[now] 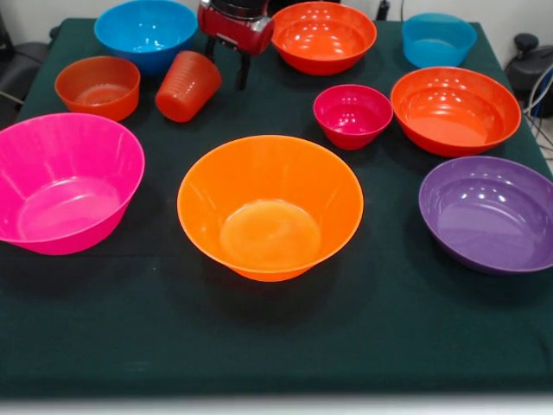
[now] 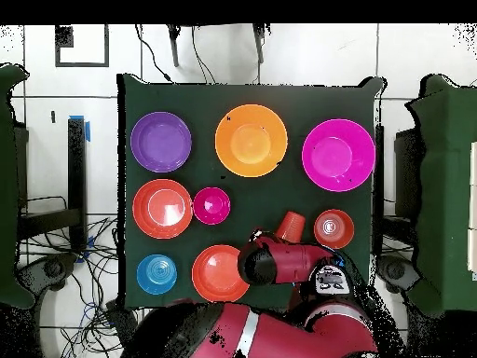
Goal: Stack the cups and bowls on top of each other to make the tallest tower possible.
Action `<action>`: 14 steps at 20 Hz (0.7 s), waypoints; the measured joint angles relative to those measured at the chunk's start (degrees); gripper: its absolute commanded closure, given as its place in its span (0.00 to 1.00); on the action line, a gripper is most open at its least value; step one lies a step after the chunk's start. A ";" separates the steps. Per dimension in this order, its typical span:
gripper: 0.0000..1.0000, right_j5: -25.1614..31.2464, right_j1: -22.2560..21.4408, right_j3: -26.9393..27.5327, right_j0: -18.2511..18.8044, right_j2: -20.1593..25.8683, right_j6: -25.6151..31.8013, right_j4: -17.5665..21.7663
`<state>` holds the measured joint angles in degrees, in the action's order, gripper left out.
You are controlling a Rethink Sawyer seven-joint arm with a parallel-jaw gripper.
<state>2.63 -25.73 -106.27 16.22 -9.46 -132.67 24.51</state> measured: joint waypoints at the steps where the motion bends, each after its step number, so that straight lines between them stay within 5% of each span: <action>1: 0.00 0.00 0.00 0.00 0.00 -0.04 0.00 -0.01; 14: 0.00 0.00 0.00 0.00 -0.56 -1.04 0.00 -0.02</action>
<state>2.63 -25.73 -106.27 15.66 -10.50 -132.67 24.48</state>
